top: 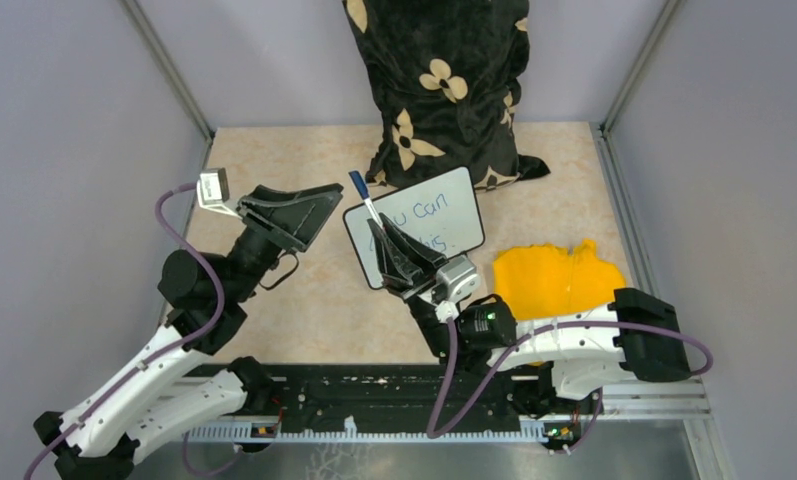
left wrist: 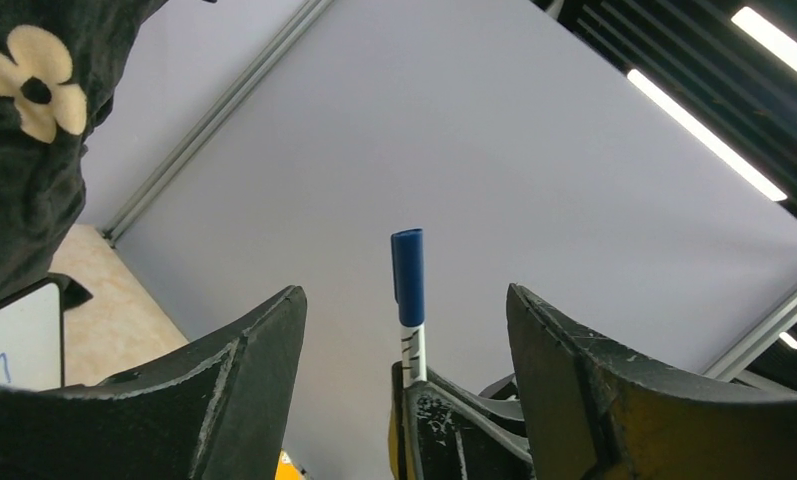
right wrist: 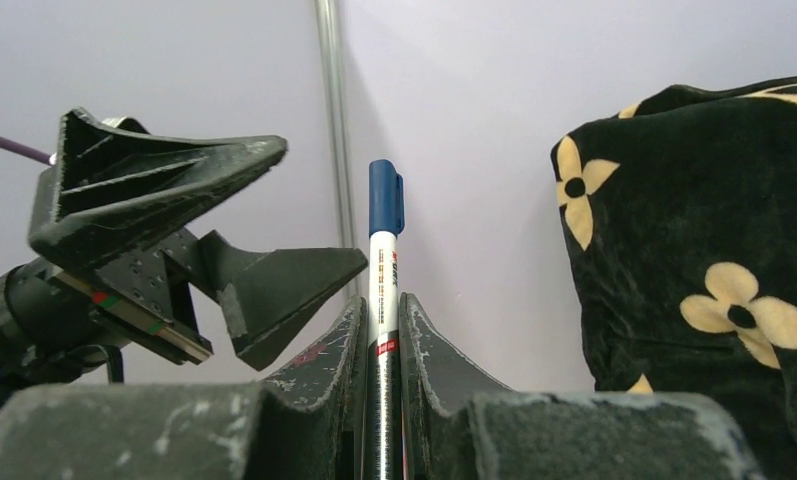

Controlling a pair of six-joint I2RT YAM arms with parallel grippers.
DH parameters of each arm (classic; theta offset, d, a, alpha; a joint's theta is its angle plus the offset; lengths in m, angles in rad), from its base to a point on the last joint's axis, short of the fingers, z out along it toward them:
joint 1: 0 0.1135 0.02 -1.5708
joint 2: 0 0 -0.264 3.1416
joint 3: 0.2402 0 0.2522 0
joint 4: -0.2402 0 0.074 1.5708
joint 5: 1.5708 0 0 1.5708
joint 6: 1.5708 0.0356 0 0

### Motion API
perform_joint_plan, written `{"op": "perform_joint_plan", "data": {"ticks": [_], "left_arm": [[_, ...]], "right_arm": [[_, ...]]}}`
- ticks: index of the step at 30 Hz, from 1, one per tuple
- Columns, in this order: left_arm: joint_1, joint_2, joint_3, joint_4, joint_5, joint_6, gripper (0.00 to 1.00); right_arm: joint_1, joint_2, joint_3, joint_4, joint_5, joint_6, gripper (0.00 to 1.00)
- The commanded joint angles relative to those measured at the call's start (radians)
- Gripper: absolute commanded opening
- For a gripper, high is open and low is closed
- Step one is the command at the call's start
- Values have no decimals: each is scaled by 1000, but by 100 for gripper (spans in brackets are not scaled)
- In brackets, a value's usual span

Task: Write a sentence on the whiteboard
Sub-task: Close the whiteboard marker at the center of the board.

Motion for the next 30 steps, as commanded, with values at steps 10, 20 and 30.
{"op": "perform_joint_plan", "data": {"ticks": [10,20,30], "left_arm": [[-4,38,57,-16,13,85,67],[-4,38,52,-11,81,95,42],[-5,43,38,-59,161,87,0]], "right_arm": [[17,-29,4,-64,-52,61,0],[17,-25,10,-79,-49,57,0],[17,-4,22,-49,-19,21,0]]}}
